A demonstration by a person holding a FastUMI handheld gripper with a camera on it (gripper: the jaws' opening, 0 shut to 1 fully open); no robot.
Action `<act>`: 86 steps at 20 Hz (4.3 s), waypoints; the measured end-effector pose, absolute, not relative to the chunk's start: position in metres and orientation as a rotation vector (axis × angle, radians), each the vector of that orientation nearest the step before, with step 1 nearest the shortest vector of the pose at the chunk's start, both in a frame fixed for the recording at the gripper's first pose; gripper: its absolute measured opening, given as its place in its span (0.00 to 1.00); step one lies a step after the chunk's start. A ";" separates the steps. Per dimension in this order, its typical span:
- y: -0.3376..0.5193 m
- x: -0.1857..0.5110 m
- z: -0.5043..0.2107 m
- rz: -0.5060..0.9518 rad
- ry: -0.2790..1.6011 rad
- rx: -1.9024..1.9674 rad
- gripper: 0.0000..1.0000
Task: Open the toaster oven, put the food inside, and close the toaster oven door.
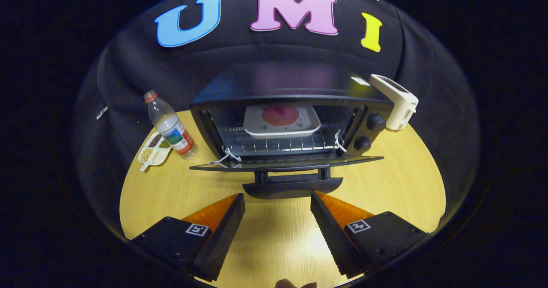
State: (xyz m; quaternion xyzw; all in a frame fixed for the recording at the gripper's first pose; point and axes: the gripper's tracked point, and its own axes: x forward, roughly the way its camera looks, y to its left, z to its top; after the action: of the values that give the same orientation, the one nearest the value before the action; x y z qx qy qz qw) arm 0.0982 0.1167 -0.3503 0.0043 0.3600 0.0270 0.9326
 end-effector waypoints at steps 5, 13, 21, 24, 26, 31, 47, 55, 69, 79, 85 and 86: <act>0.124 0.104 -0.297 0.092 0.608 0.007 1.00; 0.087 0.094 -0.166 0.109 0.374 0.025 1.00; 0.010 0.068 -0.013 0.071 0.062 -0.017 1.00; -0.017 0.053 0.022 0.066 -0.011 -0.017 0.99; -0.036 0.045 0.046 0.055 -0.066 -0.022 0.98; -0.070 0.023 0.080 0.047 -0.142 -0.003 0.98; -0.110 0.012 0.071 0.062 -0.156 -0.001 0.98; -0.108 0.009 0.068 0.063 -0.145 0.025 0.98; -0.112 0.014 0.056 0.053 -0.116 0.033 0.98; -0.115 0.012 0.058 0.050 -0.130 0.006 0.98; -0.117 0.012 0.055 0.051 -0.125 0.003 0.98; -0.117 0.011 0.055 0.049 -0.126 0.004 0.98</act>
State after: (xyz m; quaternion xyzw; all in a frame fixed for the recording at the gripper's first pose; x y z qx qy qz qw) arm 0.0111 -0.1174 0.0548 0.0018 -0.0627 0.0247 0.9977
